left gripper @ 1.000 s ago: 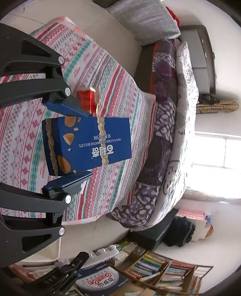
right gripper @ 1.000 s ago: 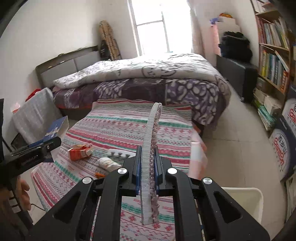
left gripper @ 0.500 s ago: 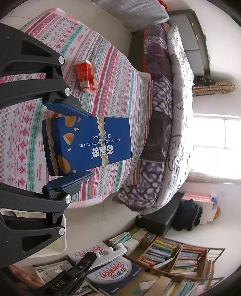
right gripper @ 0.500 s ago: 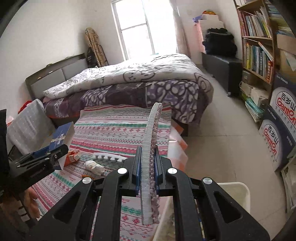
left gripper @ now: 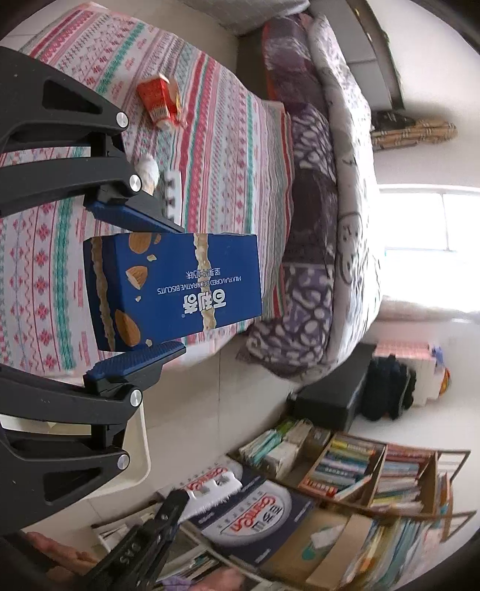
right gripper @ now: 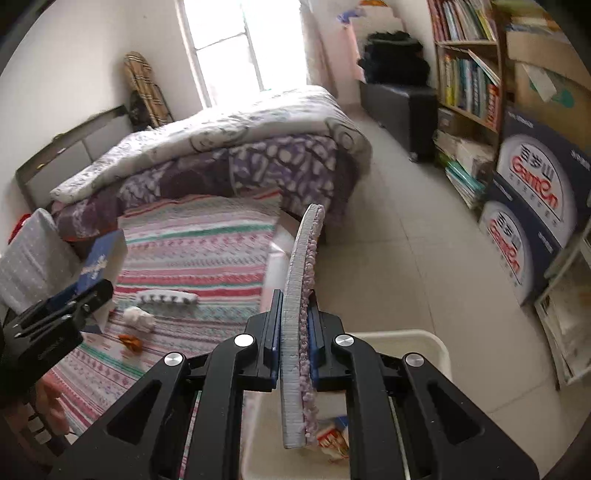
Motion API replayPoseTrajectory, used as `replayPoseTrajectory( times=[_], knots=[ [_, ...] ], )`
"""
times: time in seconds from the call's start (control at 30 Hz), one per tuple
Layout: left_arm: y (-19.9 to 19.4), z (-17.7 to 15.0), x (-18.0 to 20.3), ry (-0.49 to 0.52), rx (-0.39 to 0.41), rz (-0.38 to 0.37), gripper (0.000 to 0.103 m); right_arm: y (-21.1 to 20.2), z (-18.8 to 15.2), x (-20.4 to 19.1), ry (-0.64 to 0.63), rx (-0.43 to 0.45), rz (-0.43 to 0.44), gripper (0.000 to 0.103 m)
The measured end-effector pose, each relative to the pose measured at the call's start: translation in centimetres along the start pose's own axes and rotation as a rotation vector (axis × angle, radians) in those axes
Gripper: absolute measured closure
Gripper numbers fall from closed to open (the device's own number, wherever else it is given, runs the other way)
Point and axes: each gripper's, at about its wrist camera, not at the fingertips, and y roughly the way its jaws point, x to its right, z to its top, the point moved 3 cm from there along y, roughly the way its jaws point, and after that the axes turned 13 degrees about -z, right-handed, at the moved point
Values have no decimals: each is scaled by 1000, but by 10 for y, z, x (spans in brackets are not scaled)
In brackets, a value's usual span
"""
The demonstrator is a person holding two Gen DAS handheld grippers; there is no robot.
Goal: Collect trash
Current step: 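Carry the foam strip and biscuit box to the bin and open both tools, then move the left tool to the red juice carton and grasp it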
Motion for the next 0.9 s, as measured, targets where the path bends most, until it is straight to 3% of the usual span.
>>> replayPoseTrajectory(
  times=[0.17,0.27,0.37,0.53,0.6,0.77,0.9],
  knots=[
    [11,-4,27,43,-19,-50,47,4,-7,22,36,-36,-46,88],
    [19,-9,44,76,-36,-77,47,5,-9,41,84,-39,-86,63],
    [25,-14,60,108,-52,-102,47,4,-9,57,127,-36,-119,57],
    [33,-22,82,140,-83,-146,47,2,-10,85,209,-32,-174,39],
    [38,-26,91,153,-97,-163,47,1,-11,94,242,-25,-204,22],
    [46,-37,110,191,-131,-199,47,0,-12,118,322,-20,-263,10],
    [52,-45,125,224,-155,-224,47,-2,-15,134,371,-21,-291,8]
  ],
)
